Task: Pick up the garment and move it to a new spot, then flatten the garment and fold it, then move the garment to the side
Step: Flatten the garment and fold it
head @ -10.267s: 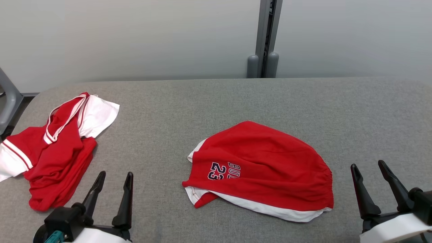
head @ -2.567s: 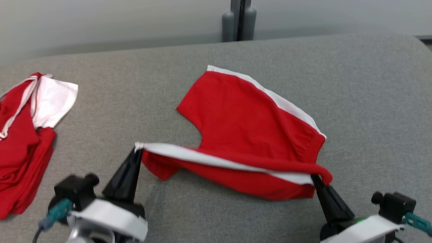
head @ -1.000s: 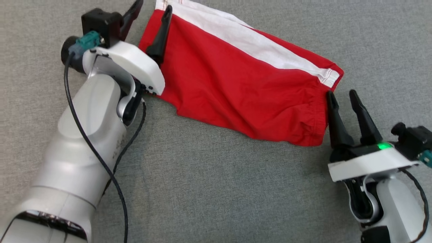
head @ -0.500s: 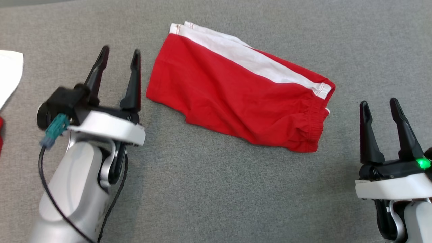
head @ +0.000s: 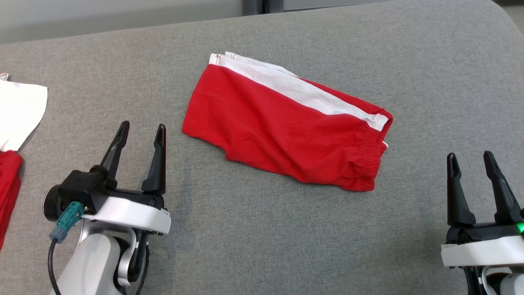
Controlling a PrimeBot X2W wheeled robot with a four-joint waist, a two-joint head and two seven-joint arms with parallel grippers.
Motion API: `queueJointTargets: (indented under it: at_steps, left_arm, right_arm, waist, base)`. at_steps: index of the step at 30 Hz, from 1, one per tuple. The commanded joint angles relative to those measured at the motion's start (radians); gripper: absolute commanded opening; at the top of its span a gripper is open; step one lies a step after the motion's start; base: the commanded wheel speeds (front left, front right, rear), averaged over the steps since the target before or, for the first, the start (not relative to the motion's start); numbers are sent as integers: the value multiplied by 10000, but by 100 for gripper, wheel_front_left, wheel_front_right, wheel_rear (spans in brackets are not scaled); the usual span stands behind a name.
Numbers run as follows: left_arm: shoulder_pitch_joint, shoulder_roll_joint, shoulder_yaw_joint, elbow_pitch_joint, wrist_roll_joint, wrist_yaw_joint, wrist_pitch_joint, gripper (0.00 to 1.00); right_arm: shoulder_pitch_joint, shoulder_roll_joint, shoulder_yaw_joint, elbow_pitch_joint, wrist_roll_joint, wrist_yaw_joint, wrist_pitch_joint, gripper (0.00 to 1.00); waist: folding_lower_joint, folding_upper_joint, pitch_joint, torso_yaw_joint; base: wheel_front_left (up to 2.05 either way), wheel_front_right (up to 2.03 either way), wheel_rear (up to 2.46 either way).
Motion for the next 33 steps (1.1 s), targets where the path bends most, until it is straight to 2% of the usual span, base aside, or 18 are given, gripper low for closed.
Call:
queueJointTargets:
  at_steps: [1,18,26,33]
  left_arm:
    - [113,111,41,-86,-37,81,33,100]
    - [-6,204,-44,-365,-135,187,266,100]
    - [-1664,111,-517,-126,-147,-400,1048,100]
    - [-2884,-167,-967,1473,-557,-1109,2080,100]
  right_arm:
    - [98,0,-45,-82,-84,-1,33,100]
    - [174,103,-48,-168,-39,-1,216,100]
    - [-165,121,56,-219,13,-2,277,100]
    - [-379,134,223,-91,70,-2,166,100]
  waist:
    - [0,0,-26,-40]
    - [0,0,87,-36]
    - [0,0,620,-42]
    - [0,0,1004,-278]
  base:
    - [0,0,0]
    - [0,0,0]
    - [0,0,0]
    - [0,0,0]
